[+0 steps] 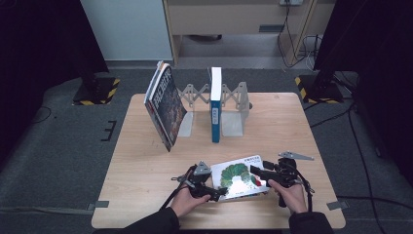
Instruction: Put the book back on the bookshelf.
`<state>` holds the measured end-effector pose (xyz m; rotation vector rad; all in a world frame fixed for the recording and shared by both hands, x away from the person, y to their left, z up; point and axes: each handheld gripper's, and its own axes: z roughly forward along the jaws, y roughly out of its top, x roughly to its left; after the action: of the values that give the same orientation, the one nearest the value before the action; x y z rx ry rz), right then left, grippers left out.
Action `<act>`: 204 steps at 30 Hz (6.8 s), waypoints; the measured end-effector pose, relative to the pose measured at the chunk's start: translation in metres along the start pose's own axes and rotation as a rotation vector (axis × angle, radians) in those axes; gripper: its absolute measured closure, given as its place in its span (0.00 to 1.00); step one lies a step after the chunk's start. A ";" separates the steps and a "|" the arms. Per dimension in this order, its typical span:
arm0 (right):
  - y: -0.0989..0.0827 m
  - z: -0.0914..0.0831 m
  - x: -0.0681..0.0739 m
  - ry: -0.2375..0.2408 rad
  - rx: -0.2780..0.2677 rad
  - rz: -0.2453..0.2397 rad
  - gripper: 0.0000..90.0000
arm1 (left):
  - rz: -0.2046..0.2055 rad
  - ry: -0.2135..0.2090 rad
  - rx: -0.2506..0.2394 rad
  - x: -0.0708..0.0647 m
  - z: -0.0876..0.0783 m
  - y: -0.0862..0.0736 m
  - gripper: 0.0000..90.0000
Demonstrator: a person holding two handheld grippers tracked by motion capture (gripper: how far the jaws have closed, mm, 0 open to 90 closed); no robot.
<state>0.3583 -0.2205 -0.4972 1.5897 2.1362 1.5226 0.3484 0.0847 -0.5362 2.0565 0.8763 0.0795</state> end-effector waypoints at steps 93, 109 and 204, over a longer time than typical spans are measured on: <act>0.014 0.002 -0.005 0.202 0.150 0.014 0.87 | -0.060 -0.018 -0.074 0.009 -0.017 0.009 0.19; 0.021 -0.008 0.004 0.269 0.085 -0.030 0.93 | -0.061 -0.048 -0.068 0.006 -0.016 0.008 0.18; -0.006 0.027 -0.002 -0.134 0.213 -0.149 0.36 | -0.163 -0.099 -0.072 0.020 0.001 0.002 0.34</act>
<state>0.3704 -0.2044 -0.5160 1.5016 2.3455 1.1457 0.3652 0.0955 -0.5404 1.8985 0.9616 -0.0776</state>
